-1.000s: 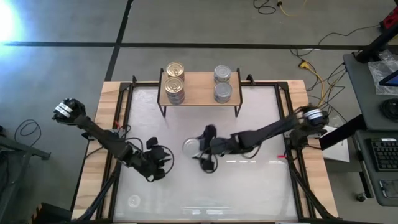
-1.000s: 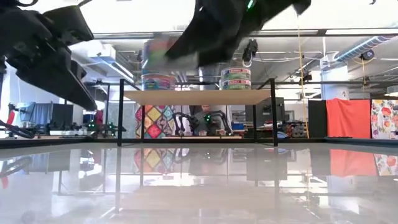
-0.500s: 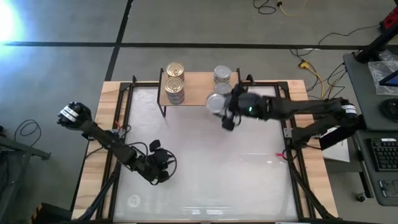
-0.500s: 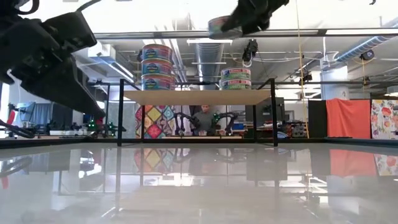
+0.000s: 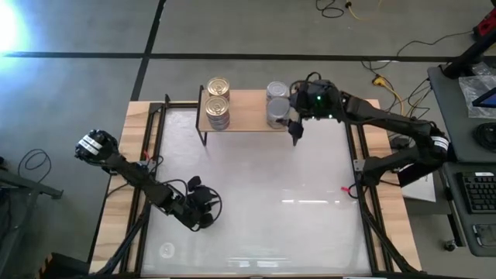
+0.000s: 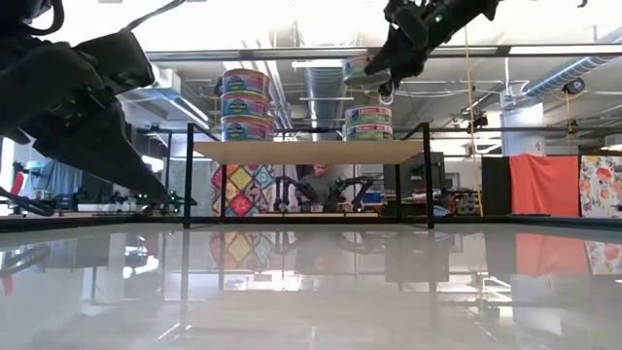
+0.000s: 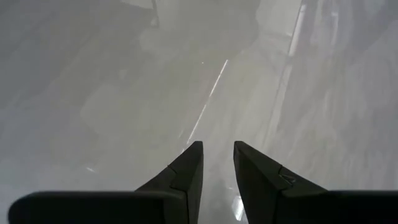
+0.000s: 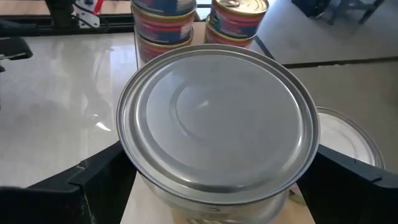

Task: Stack canned seafood by type on shelf
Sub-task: Stack the green tuna can on top of the other green tuna on the shelf

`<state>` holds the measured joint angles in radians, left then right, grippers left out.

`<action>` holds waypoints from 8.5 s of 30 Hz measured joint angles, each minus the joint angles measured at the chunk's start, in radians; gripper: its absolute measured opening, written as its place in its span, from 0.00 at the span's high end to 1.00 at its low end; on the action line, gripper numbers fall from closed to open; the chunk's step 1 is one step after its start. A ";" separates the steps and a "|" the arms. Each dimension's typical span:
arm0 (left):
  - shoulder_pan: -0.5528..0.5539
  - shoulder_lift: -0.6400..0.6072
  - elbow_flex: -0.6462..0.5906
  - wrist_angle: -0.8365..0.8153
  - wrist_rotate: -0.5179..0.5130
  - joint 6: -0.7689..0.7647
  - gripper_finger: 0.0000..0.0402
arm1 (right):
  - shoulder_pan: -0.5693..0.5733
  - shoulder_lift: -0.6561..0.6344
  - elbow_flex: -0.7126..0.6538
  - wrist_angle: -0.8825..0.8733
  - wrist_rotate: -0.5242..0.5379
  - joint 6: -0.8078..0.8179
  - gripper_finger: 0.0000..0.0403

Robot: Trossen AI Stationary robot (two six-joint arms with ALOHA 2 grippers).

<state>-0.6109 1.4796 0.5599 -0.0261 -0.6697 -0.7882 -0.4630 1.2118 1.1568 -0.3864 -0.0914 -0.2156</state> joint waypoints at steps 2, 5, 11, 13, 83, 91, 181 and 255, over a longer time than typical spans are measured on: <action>0.000 0.000 0.004 0.006 0.000 -0.010 0.81 | -0.031 0.000 -0.001 0.002 -0.029 -0.021 0.09; 0.000 0.000 0.017 0.010 -0.003 -0.011 0.81 | -0.065 0.002 -0.022 0.004 -0.048 -0.050 0.09; 0.000 -0.001 0.053 0.012 -0.055 -0.004 0.81 | -0.103 0.007 -0.091 0.071 -0.078 -0.066 0.09; 0.000 -0.001 0.065 0.011 -0.057 0.009 0.81 | -0.114 0.007 -0.099 0.082 -0.082 -0.071 0.09; 0.546 0.306 0.769 0.303 -0.131 1.120 0.81 | -0.133 0.060 -0.143 0.207 -0.121 -0.065 0.01; 0.642 0.306 0.742 0.378 -0.105 1.215 0.88 | -0.133 0.060 -0.143 0.207 -0.121 -0.065 0.01; 0.785 0.508 1.541 -0.707 0.121 1.232 1.00 | -0.135 -0.080 -0.148 0.069 -0.061 0.001 0.01; 0.500 0.050 0.892 -0.566 -0.052 0.922 1.00 | -0.100 -0.097 -0.147 0.144 0.209 0.027 0.01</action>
<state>-0.1108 1.5292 1.4517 -0.5922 -0.7219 0.1333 -0.5632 1.1143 1.0096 -0.2420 0.1180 -0.1884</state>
